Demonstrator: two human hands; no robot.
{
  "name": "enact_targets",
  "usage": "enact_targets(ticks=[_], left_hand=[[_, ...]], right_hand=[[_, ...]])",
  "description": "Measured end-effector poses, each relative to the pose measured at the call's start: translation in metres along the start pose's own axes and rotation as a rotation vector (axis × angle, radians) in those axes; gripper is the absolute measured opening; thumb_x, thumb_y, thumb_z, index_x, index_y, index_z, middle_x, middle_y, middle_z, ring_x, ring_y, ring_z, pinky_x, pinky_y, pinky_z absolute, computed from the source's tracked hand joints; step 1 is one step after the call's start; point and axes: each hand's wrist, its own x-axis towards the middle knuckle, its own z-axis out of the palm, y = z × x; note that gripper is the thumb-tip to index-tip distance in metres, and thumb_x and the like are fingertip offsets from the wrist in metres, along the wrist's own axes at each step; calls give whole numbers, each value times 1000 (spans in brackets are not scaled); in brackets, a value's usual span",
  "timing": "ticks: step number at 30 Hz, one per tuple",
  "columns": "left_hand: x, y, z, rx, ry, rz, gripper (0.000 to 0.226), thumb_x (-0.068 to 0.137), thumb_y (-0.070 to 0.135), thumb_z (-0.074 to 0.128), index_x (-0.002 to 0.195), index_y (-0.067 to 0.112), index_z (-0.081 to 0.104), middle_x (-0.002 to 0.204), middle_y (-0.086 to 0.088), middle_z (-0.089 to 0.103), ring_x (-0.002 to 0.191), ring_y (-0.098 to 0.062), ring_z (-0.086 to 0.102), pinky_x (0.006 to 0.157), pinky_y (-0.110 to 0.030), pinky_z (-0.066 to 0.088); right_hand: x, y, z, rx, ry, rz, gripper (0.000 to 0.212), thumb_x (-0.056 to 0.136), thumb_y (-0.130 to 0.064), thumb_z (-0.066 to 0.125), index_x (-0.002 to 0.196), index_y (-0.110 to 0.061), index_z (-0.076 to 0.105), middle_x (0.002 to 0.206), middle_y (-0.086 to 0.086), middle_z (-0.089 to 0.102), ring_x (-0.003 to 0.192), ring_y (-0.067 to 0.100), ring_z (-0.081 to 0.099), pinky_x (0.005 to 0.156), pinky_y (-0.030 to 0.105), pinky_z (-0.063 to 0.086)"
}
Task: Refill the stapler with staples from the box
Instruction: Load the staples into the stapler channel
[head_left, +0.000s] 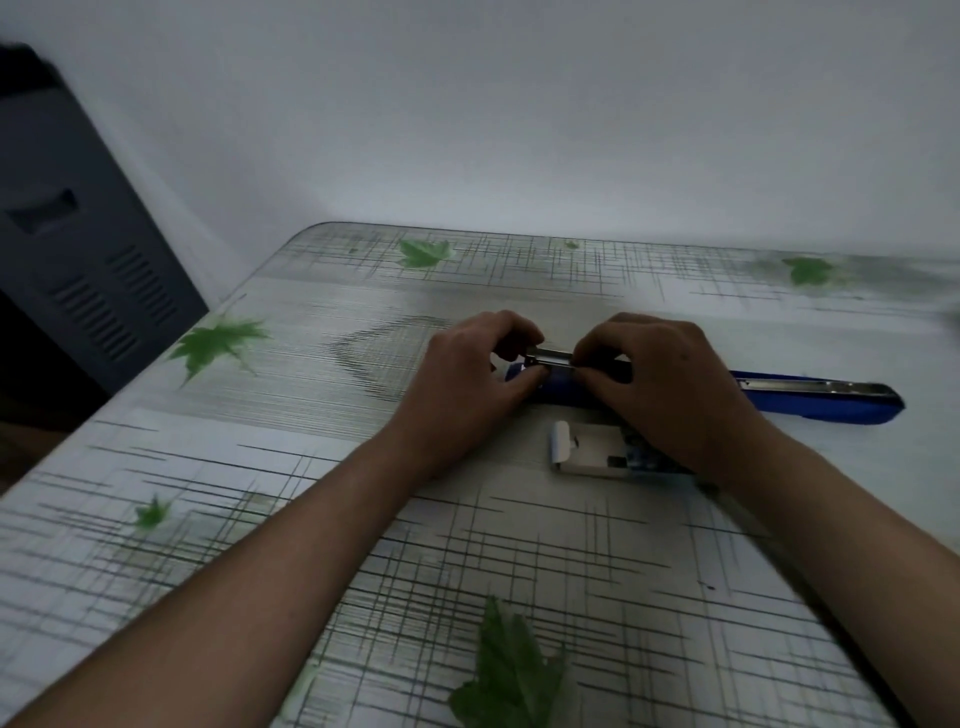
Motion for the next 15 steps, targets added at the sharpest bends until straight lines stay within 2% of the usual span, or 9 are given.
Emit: enact_targets(ticks=[3,8,12,15], left_hand=[[-1,1,0,29,17,40,28,82,20,72,108,17,65,100,3,66,93,-10,59,78,-22,49],[-8,7,-2,130,49,166,26,86,17,65,112,13,64,110,-3,62,103,-17,54,87,-30,47],[-12,16,-7,127,42,265,22,88,19,60,108,11,65,104,-3,63,97,-18,55,81,-35,49],[-16,23,-11,58,-44,295,23,89,25,57,107,11,64,100,0,62,85,-12,57,72,-34,51]], right_hand=[[0,-2,-5,8,1,3,15,85,-23,65,99,-17,66,93,-3,65,82,8,58,74,14,41],[0,-9,-19,22,25,-11,21,83,-26,67,103,-20,66,96,-5,64,84,8,58,76,24,48],[-5,-15,-24,21,28,-11,19,81,-27,70,98,-21,64,94,-7,54,77,5,51,66,17,40],[-11,-17,-27,18,-51,-18,14,80,-30,70,90,-23,62,83,-13,50,71,-1,48,62,11,33]])
